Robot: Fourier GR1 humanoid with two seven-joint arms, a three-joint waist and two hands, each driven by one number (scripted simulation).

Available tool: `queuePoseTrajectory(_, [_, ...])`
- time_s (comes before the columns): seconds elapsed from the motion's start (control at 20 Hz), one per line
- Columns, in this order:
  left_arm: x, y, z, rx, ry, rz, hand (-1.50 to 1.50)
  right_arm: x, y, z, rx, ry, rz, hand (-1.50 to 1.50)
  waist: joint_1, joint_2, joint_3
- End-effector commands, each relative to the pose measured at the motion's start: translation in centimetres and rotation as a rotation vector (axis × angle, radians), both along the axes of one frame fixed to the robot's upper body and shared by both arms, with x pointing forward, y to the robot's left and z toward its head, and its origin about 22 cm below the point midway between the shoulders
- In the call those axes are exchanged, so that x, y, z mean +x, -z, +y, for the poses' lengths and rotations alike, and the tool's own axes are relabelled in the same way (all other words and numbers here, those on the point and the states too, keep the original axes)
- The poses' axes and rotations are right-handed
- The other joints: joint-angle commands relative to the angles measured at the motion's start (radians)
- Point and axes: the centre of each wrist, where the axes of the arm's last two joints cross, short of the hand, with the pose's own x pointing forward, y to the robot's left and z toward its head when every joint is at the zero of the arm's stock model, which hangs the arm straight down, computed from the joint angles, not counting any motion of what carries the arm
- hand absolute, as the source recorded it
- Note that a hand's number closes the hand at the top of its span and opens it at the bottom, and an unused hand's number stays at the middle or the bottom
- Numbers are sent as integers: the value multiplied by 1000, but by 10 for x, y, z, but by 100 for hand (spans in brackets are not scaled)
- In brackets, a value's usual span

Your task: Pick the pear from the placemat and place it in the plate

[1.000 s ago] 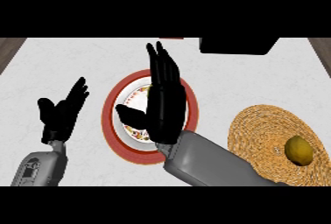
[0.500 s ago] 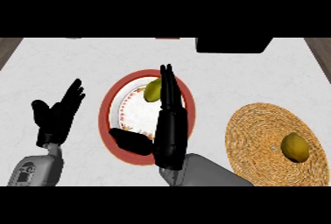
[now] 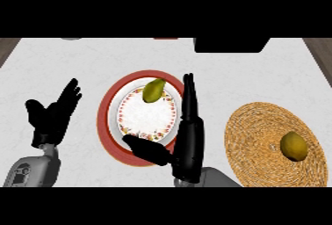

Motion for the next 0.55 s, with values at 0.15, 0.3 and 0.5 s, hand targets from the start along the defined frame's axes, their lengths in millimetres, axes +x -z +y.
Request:
queuePoseTrajectory(0.15, [-9, 8, 9, 5, -1, -5, 0, -8, 4, -39, -41, 21, 18, -150, -1, 1, 0])
queuePoseTrajectory(0.3, [-12, 8, -3, 15, 1, -14, 0, -37, 25, -44, -58, 18, 56, -150, -4, 0, 0])
queuePoseTrajectory(0.5, [6, -9, 2, -16, -11, -22, 0, -20, 26, -58, -69, 40, 74, -150, -2, 1, 0])
